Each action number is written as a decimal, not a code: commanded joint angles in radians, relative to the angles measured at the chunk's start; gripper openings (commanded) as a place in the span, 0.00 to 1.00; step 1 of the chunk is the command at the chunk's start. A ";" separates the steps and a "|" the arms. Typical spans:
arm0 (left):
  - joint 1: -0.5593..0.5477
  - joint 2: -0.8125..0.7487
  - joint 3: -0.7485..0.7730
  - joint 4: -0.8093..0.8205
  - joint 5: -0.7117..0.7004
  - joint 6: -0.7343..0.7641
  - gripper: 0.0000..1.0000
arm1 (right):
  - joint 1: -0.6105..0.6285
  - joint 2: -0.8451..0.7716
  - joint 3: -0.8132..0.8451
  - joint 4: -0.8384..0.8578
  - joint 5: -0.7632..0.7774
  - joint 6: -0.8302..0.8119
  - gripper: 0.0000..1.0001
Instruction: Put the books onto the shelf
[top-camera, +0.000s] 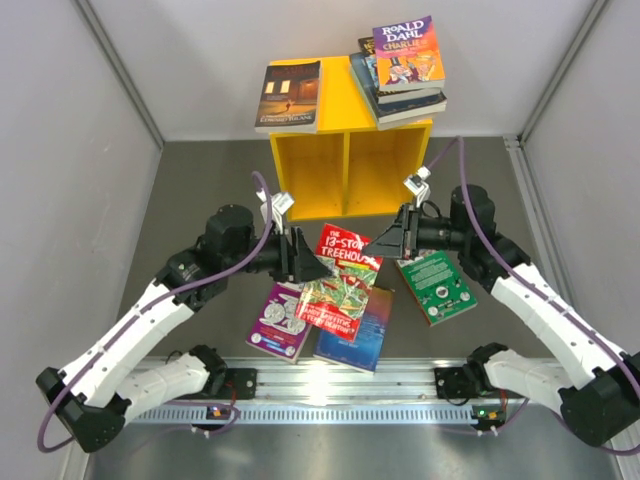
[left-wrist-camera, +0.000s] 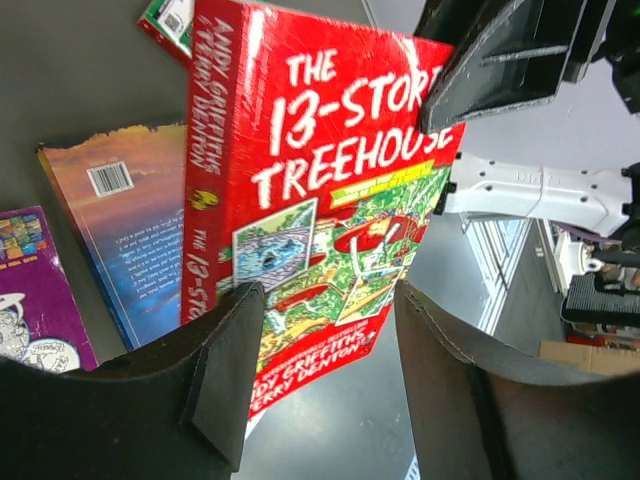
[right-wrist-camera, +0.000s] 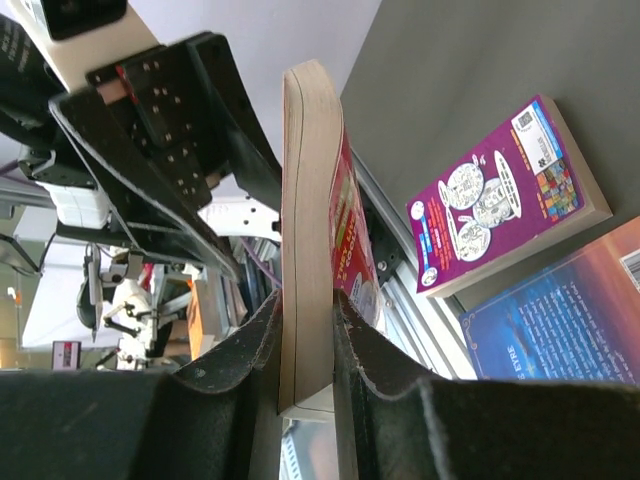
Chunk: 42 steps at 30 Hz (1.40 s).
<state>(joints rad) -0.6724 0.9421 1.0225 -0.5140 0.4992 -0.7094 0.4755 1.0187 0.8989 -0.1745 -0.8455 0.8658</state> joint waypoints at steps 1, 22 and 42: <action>-0.024 0.015 0.001 0.049 -0.036 0.017 0.59 | 0.012 0.000 0.081 0.132 -0.032 0.038 0.00; -0.029 0.061 0.071 0.049 -0.015 0.056 0.60 | 0.012 -0.008 0.014 0.263 -0.158 0.110 0.00; 0.019 0.325 0.772 -0.443 -0.286 0.310 0.00 | -0.034 0.005 0.017 0.177 -0.074 0.032 0.67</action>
<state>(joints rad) -0.6987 1.2110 1.5467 -0.9264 0.3546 -0.5030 0.4576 1.0687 0.8425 0.1371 -0.9283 1.0069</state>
